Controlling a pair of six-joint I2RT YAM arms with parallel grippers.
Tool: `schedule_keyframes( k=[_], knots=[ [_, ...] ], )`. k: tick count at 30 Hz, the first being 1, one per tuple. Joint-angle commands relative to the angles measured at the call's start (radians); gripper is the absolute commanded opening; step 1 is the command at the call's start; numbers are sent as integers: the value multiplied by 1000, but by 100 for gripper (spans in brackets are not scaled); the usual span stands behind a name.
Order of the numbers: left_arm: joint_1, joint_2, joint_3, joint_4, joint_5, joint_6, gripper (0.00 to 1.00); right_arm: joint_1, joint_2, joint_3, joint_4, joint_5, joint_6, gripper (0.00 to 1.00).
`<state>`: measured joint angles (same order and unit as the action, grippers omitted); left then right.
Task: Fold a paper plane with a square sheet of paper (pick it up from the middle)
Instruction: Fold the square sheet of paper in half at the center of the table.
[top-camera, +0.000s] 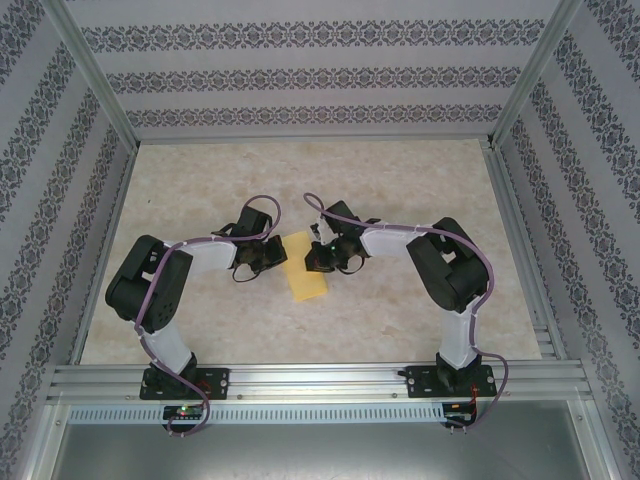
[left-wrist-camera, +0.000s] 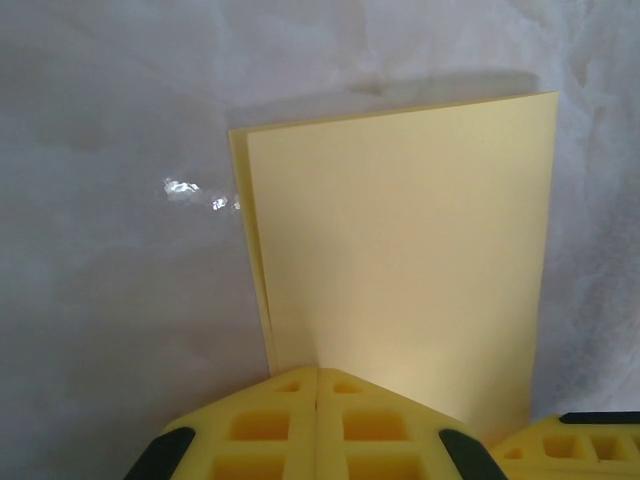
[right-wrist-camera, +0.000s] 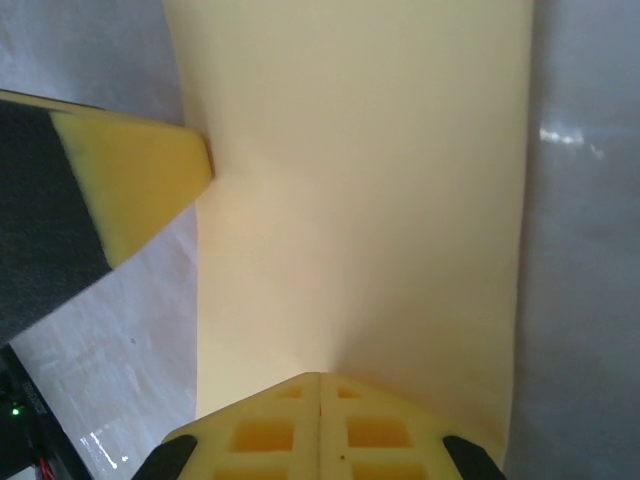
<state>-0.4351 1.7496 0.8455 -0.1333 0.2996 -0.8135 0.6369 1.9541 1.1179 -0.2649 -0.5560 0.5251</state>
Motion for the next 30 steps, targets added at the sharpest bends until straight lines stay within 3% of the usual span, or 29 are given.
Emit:
schedule_keyframes(
  k=[1,21,30],
  knots=[
    [-22,101,-51,-190,-117,4,0,0,-4,-26,-3,-22,-31,5],
    [-29,94,-57,-190,-134,-1,0,-6,-169,-307,-59,47,-77,7],
    [-34,63,-12,-155,-93,37,0,-6,-316,-237,-78,106,-67,11]
  ],
)
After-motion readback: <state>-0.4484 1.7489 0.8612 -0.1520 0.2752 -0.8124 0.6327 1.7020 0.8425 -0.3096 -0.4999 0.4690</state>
